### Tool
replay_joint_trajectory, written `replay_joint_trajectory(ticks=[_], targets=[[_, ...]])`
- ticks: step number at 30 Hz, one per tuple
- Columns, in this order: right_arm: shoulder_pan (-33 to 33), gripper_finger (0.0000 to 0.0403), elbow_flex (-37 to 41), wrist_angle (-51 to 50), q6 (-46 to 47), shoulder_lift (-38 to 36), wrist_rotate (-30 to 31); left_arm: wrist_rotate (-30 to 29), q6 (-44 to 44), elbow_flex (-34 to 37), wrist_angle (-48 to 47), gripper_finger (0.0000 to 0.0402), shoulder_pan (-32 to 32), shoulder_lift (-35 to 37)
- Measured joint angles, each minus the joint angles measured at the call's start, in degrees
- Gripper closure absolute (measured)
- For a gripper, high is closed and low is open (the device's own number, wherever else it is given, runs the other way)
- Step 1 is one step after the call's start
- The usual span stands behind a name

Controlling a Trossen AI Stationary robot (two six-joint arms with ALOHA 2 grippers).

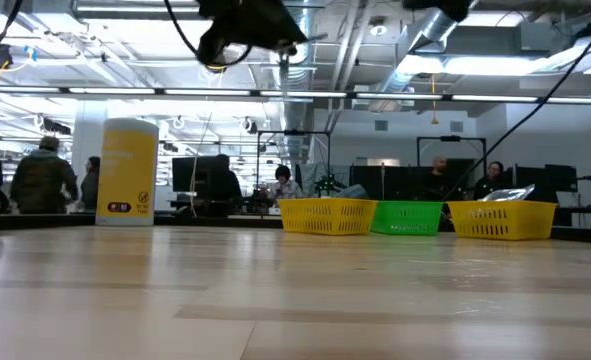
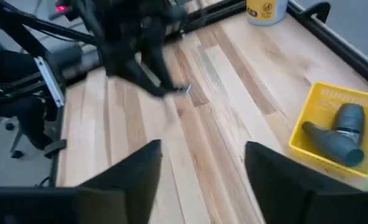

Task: Pick & Place Travel size toiletries
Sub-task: Put the silver nail cutter into the green basket

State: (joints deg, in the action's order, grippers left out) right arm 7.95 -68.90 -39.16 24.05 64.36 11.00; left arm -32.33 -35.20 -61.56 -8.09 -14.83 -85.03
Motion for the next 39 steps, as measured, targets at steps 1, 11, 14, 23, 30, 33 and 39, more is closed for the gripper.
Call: replay_joint_trajectory(ticks=[1,11,14,23,30,33,39], targets=[[-0.2,0.0167,0.0,1.0,0.0,1.3,-0.2,-0.9,1.1,0.0,1.0,0.0359,0.6,0.7],[-5.2,0.0132,0.0,22.5,5.5,11.1,-0.6,-8.4,13.7,0.0,7.4,0.0359,3.3,4.6],[-7.1,0.0132,0.0,27.1,6.3,12.7,-2.3,-9.9,15.7,0.0,8.6,0.0359,3.3,4.8],[-8.5,0.0132,0.0,35.7,8.8,16.6,-6.4,-11.2,16.6,0.0,10.7,0.0359,3.7,4.8],[-8.9,0.0133,0.1,40.0,8.5,17.6,-6.3,-11.2,17.1,0.0,12.2,0.0359,3.7,4.7],[-9.7,0.0138,0.0,41.1,8.6,17.9,-6.3,-10.8,17.8,0.0,12.2,0.0359,4.0,4.4],[-10.5,0.0194,0.0,41.5,8.5,18.5,-6.4,-10.3,18.4,0.0,13.1,0.0359,4.0,4.4]])
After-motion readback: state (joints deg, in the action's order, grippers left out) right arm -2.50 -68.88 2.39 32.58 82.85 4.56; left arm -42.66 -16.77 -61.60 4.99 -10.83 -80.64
